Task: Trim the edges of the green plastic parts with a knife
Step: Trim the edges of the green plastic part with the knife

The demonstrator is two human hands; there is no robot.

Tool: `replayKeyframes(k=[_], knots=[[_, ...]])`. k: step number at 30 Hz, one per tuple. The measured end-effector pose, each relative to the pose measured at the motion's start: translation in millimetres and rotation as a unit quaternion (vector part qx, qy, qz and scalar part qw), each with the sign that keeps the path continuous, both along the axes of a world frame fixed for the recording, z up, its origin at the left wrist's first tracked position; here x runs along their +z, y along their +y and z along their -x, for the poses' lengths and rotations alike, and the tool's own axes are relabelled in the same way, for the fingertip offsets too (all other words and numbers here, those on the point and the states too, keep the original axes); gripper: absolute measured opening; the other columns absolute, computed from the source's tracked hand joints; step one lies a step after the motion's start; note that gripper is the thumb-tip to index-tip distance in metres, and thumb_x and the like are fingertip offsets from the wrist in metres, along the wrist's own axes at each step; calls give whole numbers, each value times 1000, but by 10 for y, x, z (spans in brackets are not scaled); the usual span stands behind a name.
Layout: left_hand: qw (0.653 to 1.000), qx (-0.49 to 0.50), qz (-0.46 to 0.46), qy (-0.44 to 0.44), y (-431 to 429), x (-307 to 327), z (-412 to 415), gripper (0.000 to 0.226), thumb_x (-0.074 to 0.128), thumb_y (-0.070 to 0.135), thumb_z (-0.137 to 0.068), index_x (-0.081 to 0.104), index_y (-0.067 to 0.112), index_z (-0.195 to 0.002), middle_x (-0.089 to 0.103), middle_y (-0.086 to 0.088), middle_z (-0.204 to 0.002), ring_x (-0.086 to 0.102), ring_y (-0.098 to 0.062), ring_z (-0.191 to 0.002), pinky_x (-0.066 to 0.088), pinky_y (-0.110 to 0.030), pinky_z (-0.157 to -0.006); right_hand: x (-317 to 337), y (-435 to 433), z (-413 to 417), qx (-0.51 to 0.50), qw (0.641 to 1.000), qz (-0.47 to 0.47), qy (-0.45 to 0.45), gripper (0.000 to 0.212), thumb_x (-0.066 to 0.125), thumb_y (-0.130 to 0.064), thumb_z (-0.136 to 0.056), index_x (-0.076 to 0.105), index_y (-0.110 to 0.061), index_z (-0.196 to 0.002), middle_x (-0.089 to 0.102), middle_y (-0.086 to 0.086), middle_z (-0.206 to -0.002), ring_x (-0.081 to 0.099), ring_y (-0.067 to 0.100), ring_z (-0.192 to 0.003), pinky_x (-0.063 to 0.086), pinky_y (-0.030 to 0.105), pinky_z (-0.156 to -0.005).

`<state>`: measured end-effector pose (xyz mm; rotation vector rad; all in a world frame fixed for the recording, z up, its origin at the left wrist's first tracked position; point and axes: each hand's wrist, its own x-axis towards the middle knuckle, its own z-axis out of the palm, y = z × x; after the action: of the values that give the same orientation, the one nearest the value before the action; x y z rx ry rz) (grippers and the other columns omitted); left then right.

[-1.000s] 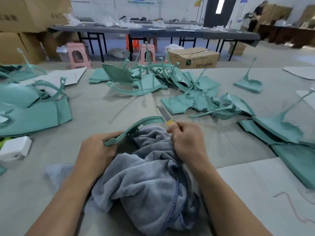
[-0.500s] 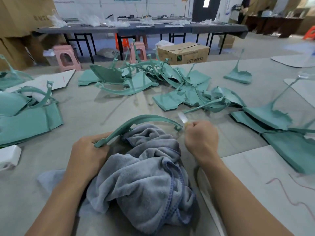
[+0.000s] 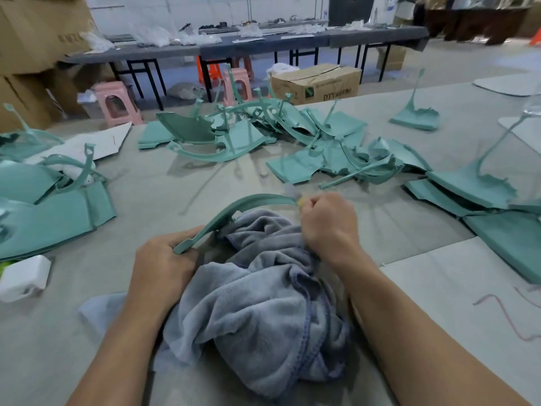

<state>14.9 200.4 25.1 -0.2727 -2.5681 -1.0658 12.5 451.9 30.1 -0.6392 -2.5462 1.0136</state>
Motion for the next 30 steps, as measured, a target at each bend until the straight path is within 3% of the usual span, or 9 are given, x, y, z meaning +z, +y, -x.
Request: replayKeyframes(k=[3, 7, 12, 14, 16, 18, 20, 25, 30], knots=[[1000, -18, -12, -1, -46, -69, 30, 28, 60, 18, -71, 53, 40, -87, 52, 16, -48, 42, 9, -42, 31, -5, -42, -142, 301, 18, -98, 994, -26, -39, 31, 51, -26, -93, 72, -4, -84, 72, 18, -88, 64, 41, -86, 40, 32, -68], [979, 51, -189, -61, -89, -94, 106, 19, 72, 53, -64, 74, 40, -78, 63, 19, -52, 51, 9, -44, 46, -19, -49, -112, 223, -47, -72, 987, 72, 121, 34, 54, -20, -95, 61, -4, -65, 58, 7, -56, 55, 37, -64, 37, 41, -54], [886, 75, -397, -227, -102, -94, 160, 18, 82, 15, -76, 76, 11, -92, 79, -7, -85, 76, -24, -69, 58, -32, -56, 49, -16, -254, 55, 949, 71, 301, 29, 54, -26, -98, 59, -13, -73, 54, 2, -58, 49, 24, -57, 41, 40, -55], [861, 24, -391, -324, -119, -69, 137, 21, 74, 10, -83, 72, 2, -102, 77, -19, -91, 75, -31, -70, 61, -38, -56, 41, -136, -324, 140, 950, 22, 277, 28, 55, -30, -99, 52, -18, -74, 48, -5, -57, 43, 15, -55, 38, 28, -53], [851, -4, -379, -364, -152, -59, 135, 26, 71, 11, -84, 71, 0, -108, 75, -24, -98, 74, -37, -79, 61, -47, -71, -17, -217, -323, 199, 953, -31, 227, 26, 54, -33, -99, 49, -20, -77, 46, -6, -56, 42, 15, -56, 36, 25, -53], [850, -10, -374, -371, -165, -54, 137, 26, 71, 10, -86, 70, 1, -109, 75, -25, -100, 73, -39, -84, 58, -50, -80, -71, -251, -271, 215, 958, -54, 180, 25, 55, -31, -99, 50, -19, -77, 48, -4, -58, 46, 16, -58, 40, 32, -56], [856, -9, -365, -367, -155, -51, 131, 21, 70, 8, -87, 70, 2, -106, 76, -23, -97, 73, -36, -78, 60, -44, -72, -97, -247, -213, 218, 962, -53, 153, 27, 58, -28, -99, 50, -21, -74, 50, -4, -59, 50, 20, -60, 42, 37, -58], [861, -10, -352, -366, -143, -58, 143, 18, 70, 5, -87, 70, 3, -106, 76, -22, -96, 74, -36, -81, 57, -47, -81, -119, -228, -99, 225, 966, -92, 92, 35, 60, -25, -98, 43, -28, -68, 44, -10, -55, 42, 17, -59, 29, 32, -58], [876, -15, -326, -356, -142, -84, 157, 19, 72, 3, -86, 70, 6, -105, 77, -19, -95, 74, -34, -80, 58, -41, -75, -47, -165, -70, 53, 984, -158, 59, 36, 47, -25, -103, 41, -23, -67, 55, -3, -62, 31, 18, -51, 30, 36, -71]])
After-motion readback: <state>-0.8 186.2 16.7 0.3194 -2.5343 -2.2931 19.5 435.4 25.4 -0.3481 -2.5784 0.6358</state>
